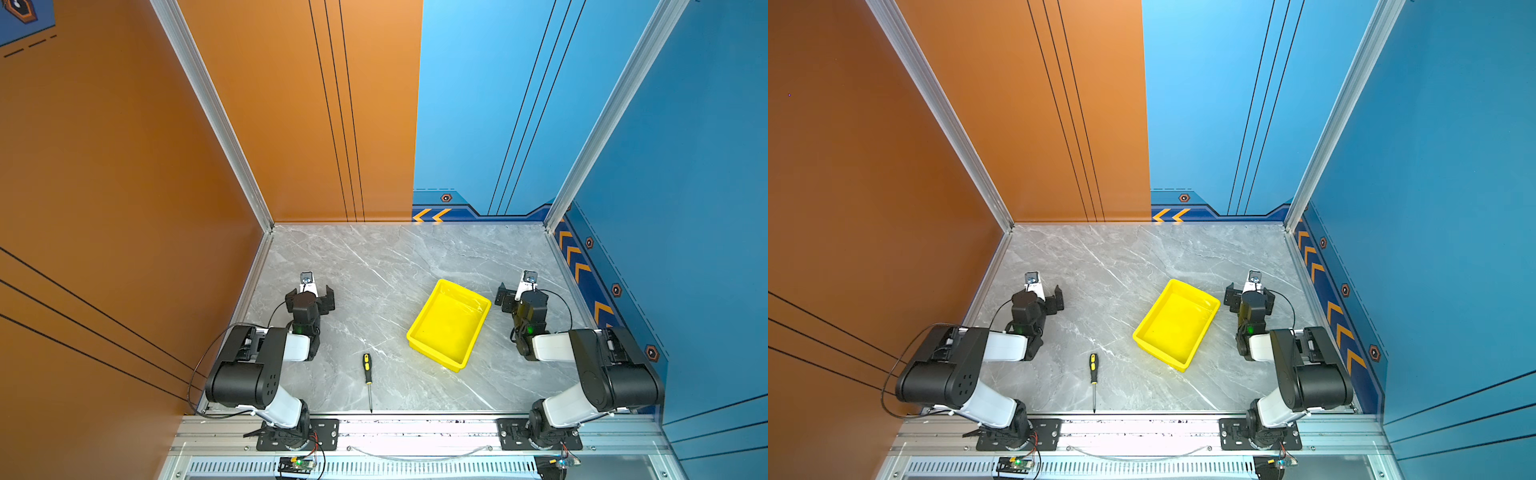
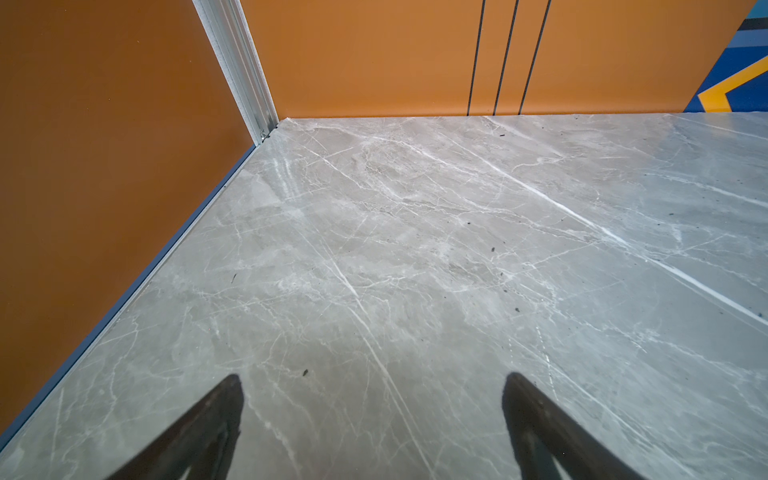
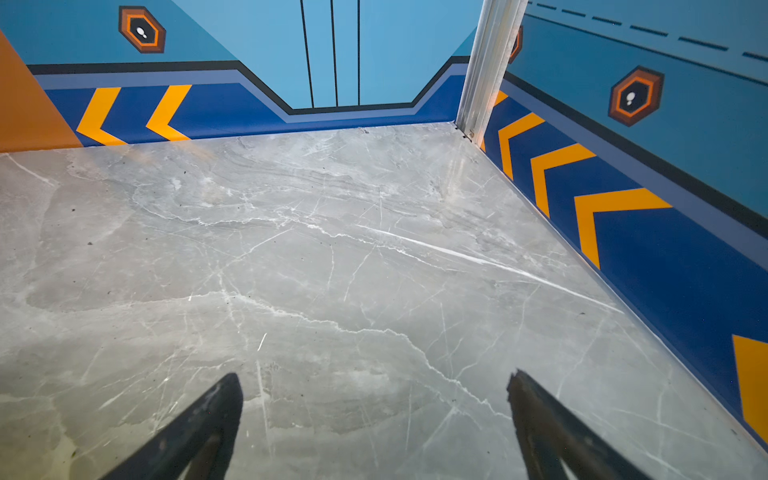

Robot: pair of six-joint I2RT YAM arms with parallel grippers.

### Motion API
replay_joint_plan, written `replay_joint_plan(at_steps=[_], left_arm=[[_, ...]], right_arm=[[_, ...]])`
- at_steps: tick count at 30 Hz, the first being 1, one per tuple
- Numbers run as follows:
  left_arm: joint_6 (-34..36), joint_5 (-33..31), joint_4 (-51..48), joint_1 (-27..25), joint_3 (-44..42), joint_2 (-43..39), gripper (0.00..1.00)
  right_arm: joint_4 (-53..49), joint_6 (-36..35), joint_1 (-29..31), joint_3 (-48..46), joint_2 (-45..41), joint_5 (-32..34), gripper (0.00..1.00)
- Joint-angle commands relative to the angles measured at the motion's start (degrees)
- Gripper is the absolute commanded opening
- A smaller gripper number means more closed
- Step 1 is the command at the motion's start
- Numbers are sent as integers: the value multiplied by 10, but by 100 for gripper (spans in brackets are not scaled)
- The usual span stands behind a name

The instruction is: Put the screwdriver in the bin

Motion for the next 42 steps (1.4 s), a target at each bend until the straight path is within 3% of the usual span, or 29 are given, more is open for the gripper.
replay_joint_plan(at_steps=[1,11,14,17,24,29,36,42], left_arm=[[9,15,-45,3,25,-15,98],[-2,-1,-183,7,57,-93,98],[-3,-9,-306,6,105,-125,98],[-51,-53,-439,4,167,-150,98],[-159,-14,-689,-22,275,-195,98],[-200,38,-817,-81,315,-220,98],[-305,47,-965,-210,332,-259,98],[-400,55,-989,-317,284,-259,98]], right_arm=[[-51,9,6,16,-36,30,100],[-213,13,32,39,-181,47,100],[-328,27,50,74,-232,85,100],[-469,71,57,126,-279,119,100],[-734,206,86,239,-328,122,100],[-877,247,100,318,-291,64,100],[-907,267,125,316,-301,-57,100],[-911,248,136,311,-297,-121,100]])
